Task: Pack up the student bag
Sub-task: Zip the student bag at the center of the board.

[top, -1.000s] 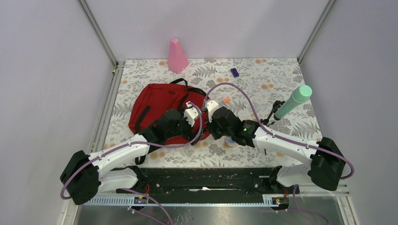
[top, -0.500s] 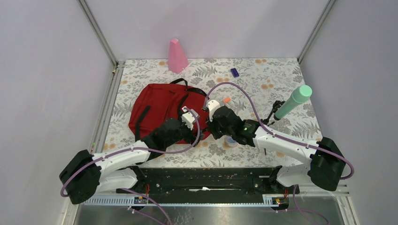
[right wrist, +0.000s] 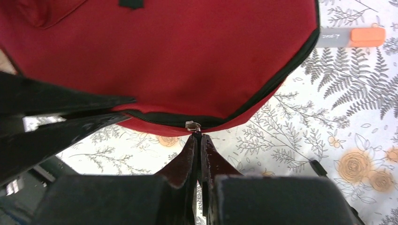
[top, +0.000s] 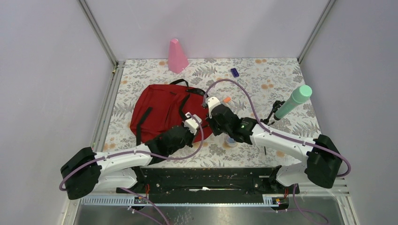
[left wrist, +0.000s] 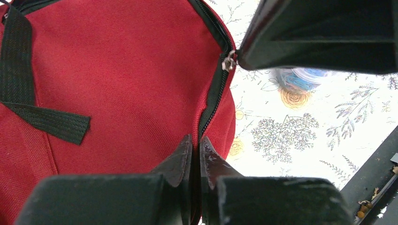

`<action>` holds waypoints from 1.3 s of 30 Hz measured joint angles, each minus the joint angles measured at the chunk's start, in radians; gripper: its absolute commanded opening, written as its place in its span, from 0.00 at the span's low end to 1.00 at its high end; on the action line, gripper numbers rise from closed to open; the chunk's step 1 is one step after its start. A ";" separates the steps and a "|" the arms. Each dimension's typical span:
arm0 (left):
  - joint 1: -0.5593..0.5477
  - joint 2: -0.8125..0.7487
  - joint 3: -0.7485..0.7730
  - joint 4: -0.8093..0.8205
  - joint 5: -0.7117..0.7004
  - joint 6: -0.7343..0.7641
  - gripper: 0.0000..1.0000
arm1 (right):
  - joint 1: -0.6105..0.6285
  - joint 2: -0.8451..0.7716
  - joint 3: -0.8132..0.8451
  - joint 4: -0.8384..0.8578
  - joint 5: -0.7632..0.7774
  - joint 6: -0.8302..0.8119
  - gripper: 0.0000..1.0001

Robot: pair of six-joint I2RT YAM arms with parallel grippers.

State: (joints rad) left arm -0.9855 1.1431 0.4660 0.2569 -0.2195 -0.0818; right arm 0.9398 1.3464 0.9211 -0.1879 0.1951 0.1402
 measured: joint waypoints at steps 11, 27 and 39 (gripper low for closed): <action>-0.021 -0.175 -0.092 -0.043 -0.089 -0.056 0.00 | -0.036 0.098 0.106 -0.064 0.051 0.018 0.00; -0.021 -0.372 -0.118 -0.269 -0.154 -0.222 0.00 | -0.163 0.204 0.209 -0.075 0.031 0.014 0.00; -0.020 -0.517 -0.055 -0.445 -0.183 -0.302 0.90 | -0.201 0.215 0.217 -0.054 -0.053 -0.005 0.00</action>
State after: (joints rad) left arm -1.0058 0.6266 0.4107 -0.1879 -0.4026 -0.3840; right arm 0.7383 1.5612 1.1381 -0.2420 0.1425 0.1356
